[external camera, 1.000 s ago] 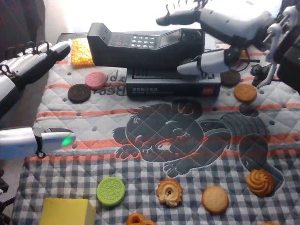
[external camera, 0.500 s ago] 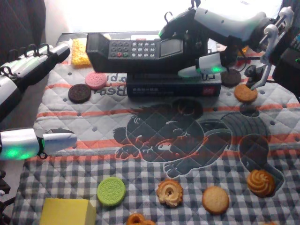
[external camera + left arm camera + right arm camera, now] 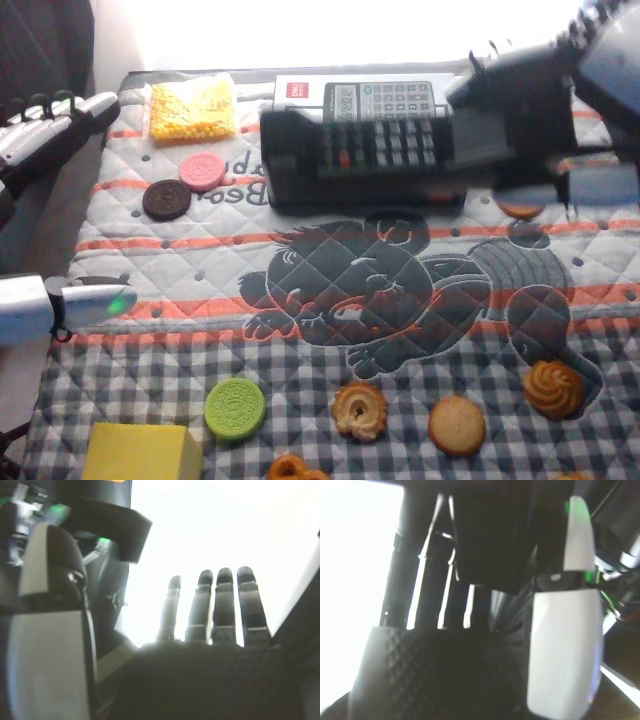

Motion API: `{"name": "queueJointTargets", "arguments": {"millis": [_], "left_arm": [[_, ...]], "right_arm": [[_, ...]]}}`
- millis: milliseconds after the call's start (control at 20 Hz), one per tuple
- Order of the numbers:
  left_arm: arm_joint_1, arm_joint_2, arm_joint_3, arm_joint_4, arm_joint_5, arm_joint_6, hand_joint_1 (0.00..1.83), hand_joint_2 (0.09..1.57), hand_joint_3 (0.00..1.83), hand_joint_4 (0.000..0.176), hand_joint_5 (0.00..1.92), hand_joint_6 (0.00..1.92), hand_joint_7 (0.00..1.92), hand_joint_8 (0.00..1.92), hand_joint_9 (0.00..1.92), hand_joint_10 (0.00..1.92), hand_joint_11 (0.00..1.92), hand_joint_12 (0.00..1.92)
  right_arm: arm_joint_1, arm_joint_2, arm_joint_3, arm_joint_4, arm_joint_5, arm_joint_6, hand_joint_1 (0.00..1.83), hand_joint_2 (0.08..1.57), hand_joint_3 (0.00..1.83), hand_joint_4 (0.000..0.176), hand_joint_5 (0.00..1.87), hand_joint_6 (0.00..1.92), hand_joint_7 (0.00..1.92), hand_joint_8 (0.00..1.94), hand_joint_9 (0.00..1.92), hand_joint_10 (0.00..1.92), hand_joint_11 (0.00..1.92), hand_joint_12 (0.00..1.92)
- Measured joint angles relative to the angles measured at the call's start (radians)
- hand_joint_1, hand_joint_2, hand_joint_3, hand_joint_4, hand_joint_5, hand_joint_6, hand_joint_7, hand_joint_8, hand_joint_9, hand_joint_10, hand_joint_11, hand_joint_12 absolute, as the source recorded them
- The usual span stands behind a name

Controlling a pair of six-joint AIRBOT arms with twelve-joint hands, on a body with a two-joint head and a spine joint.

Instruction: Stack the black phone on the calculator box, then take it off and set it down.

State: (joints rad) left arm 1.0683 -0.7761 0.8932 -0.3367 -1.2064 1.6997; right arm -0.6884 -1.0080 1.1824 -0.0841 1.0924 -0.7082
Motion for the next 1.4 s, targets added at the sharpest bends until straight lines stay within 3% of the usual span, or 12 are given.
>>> {"name": "queueJointTargets", "arguments": {"millis": [300, 600, 650, 700, 800, 900, 1000, 1100, 1150, 1250, 1300, 1400], "left_arm": [[0.029, 0.000, -0.003, -0.030, -0.016, 0.000, 0.72, 0.94, 0.01, 0.176, 0.03, 0.00, 0.05, 0.00, 0.00, 0.00, 0.00, 0.00], [0.032, -0.007, 0.006, -0.018, -0.021, 0.000, 0.72, 0.93, 0.00, 0.176, 0.03, 0.00, 0.03, 0.00, 0.00, 0.00, 0.00, 0.00], [0.032, -0.007, 0.006, -0.020, -0.021, 0.000, 0.72, 0.93, 0.00, 0.176, 0.02, 0.00, 0.04, 0.00, 0.00, 0.00, 0.00, 0.00], [0.032, -0.007, 0.006, -0.023, -0.021, 0.000, 0.70, 0.93, 0.00, 0.176, 0.02, 0.00, 0.04, 0.01, 0.00, 0.00, 0.00, 0.00], [0.032, -0.007, 0.006, -0.024, -0.022, 0.000, 0.67, 0.95, 0.01, 0.176, 0.00, 0.00, 0.04, 0.00, 0.00, 0.00, 0.00, 0.00], [0.032, -0.007, 0.006, -0.019, -0.022, 0.000, 0.66, 0.96, 0.01, 0.161, 0.00, 0.00, 0.03, 0.00, 0.00, 0.00, 0.00, 0.00], [0.033, -0.007, 0.006, -0.020, -0.032, 0.000, 0.68, 0.95, 0.00, 0.161, 0.02, 0.01, 0.02, 0.00, 0.00, 0.00, 0.00, 0.00], [0.033, -0.004, 0.006, -0.019, -0.061, 0.000, 0.69, 0.95, 0.00, 0.131, 0.03, 0.01, 0.01, 0.00, 0.00, 0.00, 0.00, 0.00], [0.035, 0.001, 0.006, -0.017, -0.076, -0.001, 0.73, 0.96, 0.00, 0.167, 0.03, 0.01, 0.02, 0.01, 0.00, 0.00, 0.00, 0.00], [0.045, 0.016, 0.005, -0.016, -0.128, 0.000, 0.75, 0.94, 0.00, 0.176, 0.02, 0.00, 0.03, 0.01, 0.01, 0.01, 0.01, 0.00], [0.045, 0.022, -0.001, -0.016, -0.162, 0.000, 0.71, 0.97, 0.01, 0.130, 0.00, 0.00, 0.01, 0.00, 0.03, 0.01, 0.02, 0.01], [0.047, 0.023, -0.008, -0.009, -0.205, 0.000, 0.67, 0.96, 0.00, 0.121, 0.00, 0.00, 0.03, 0.01, 0.06, 0.02, 0.09, 0.04]], "right_arm": [[-0.145, 0.039, -0.044, 0.070, 0.084, 0.000, 1.39, 1.07, 0.00, 0.000, 0.95, 0.94, 1.14, 0.67, 1.02, 1.07, 0.74, 1.16], [-0.207, 0.039, -0.016, 0.096, -0.017, 0.008, 1.41, 1.01, 0.00, 0.000, 1.06, 0.65, 1.45, 0.03, 1.22, 0.87, 1.05, 0.93], [-0.207, 0.040, -0.014, 0.089, -0.043, 0.009, 1.28, 1.05, 0.01, 0.000, 1.01, 0.83, 1.27, 0.51, 1.17, 0.49, 1.02, 0.94], [-0.207, 0.040, -0.013, 0.079, -0.065, 0.011, 0.99, 1.05, 0.00, 0.000, 0.81, 0.29, 0.96, 0.19, 1.01, 0.22, 0.80, 0.90], [-0.207, 0.046, -0.011, 0.041, -0.092, 0.010, 0.84, 1.02, 0.00, 0.038, 0.59, 0.01, 0.68, 0.01, 0.75, 0.02, 0.54, 0.62], [-0.214, 0.050, -0.012, 0.015, -0.111, 0.027, 0.74, 0.92, 0.00, 0.141, 0.17, 0.00, 0.24, 0.00, 0.22, 0.00, 0.16, 0.18], [-0.215, 0.062, -0.030, 0.006, -0.132, 0.029, 0.65, 0.87, 0.00, 0.170, 0.04, 0.00, 0.07, 0.00, 0.09, 0.00, 0.10, 0.06], [-0.225, 0.084, -0.047, 0.015, -0.094, 0.029, 0.70, 0.85, 0.00, 0.176, 0.00, 0.00, 0.00, 0.00, 0.00, 0.00, 0.00, 0.00], [-0.230, 0.090, -0.055, 0.029, -0.070, 0.029, 0.74, 0.82, 0.00, 0.176, 0.00, 0.00, 0.00, 0.00, 0.00, 0.00, 0.00, 0.00], [-0.262, 0.102, -0.077, 0.059, 0.002, 0.030, 0.79, 0.80, 0.00, 0.171, 0.00, 0.00, 0.00, 0.00, 0.00, 0.00, 0.00, 0.00], [-0.283, 0.112, -0.087, 0.074, 0.047, 0.030, 0.73, 0.81, 0.00, 0.123, 0.01, 0.00, 0.04, 0.01, 0.05, 0.02, 0.02, 0.01], [-0.307, 0.124, -0.098, 0.117, 0.112, 0.029, 0.70, 0.80, 0.00, 0.139, 0.01, 0.00, 0.05, 0.02, 0.06, 0.02, 0.04, 0.01]]}}
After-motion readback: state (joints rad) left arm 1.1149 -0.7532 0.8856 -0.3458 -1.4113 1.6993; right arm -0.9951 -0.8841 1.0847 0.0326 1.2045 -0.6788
